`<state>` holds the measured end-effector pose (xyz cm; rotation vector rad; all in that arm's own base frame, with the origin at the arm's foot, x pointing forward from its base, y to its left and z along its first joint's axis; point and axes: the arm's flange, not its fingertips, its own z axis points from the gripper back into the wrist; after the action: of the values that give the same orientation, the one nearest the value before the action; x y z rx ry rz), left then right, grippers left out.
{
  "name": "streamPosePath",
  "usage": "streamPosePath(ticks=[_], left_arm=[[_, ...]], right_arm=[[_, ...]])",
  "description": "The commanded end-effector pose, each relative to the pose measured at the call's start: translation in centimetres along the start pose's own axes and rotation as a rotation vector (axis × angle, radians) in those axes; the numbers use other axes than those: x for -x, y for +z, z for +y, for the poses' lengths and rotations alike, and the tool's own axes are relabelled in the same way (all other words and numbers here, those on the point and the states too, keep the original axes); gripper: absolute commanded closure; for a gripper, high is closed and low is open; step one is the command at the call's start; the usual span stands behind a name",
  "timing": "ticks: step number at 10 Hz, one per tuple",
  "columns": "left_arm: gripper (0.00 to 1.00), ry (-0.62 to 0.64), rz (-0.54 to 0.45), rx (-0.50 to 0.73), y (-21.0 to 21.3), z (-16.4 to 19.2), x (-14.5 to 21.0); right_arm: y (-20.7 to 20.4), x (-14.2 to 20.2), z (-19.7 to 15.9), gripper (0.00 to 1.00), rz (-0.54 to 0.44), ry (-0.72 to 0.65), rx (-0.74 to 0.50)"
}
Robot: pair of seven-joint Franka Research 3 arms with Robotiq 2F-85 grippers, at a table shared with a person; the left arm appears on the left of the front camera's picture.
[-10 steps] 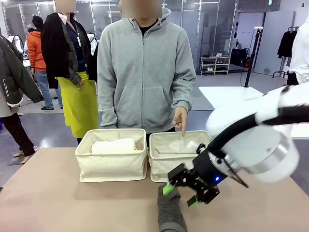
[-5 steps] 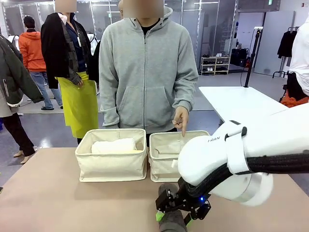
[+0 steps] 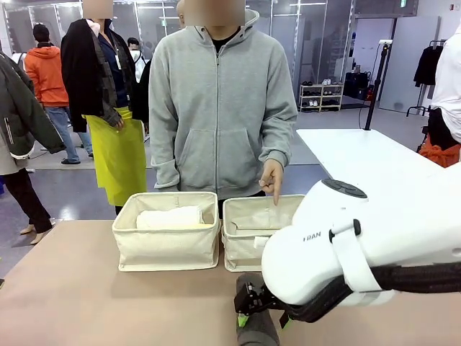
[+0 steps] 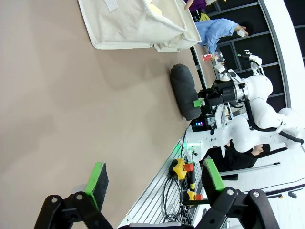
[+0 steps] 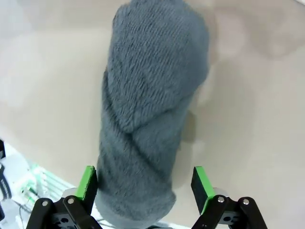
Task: Divide the towels into two baskets.
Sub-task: Pick up one hotel-folded towel from the bottom of the table and place it in the Fabric basket indicated by the person.
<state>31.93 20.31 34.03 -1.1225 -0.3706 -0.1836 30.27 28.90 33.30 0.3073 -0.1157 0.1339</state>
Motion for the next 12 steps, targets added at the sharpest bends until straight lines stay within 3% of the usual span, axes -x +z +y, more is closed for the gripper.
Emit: streamPosePath(ticks=[1, 3, 6, 7, 10, 11, 12], left_arm=[[0.00, -0.004, -0.011, 0.005, 0.1, -0.2, 0.2], [0.00, -0.004, -0.011, 0.005, 0.1, -0.2, 0.2], [0.00, -0.004, -0.011, 0.005, 0.1, -0.2, 0.2], [0.00, -0.004, -0.011, 0.005, 0.1, -0.2, 0.2], [0.00, -0.004, -0.011, 0.005, 0.1, -0.2, 0.2], [0.00, -0.004, -0.011, 0.005, 0.1, -0.2, 0.2], [0.00, -0.004, -0.011, 0.005, 0.1, -0.2, 0.2]], right_arm=[[-1.4, -1.1, 1.9, 0.00, -0.054, -0.036, 0.027], [-2.4, -1.7, 2.1, 0.00, -0.069, -0.040, -0.022], [-3.3, -2.1, 1.9, 0.02, -0.048, -0.043, 0.005], [-3.5, -2.1, 1.9, 0.16, -0.039, -0.018, 0.013], [-3.5, -2.0, 1.8, 0.41, -0.033, -0.017, 0.018], [-3.4, -2.0, 1.7, 0.54, -0.032, -0.018, 0.016], [-3.3, -2.0, 1.6, 0.60, -0.033, -0.021, 0.015]])
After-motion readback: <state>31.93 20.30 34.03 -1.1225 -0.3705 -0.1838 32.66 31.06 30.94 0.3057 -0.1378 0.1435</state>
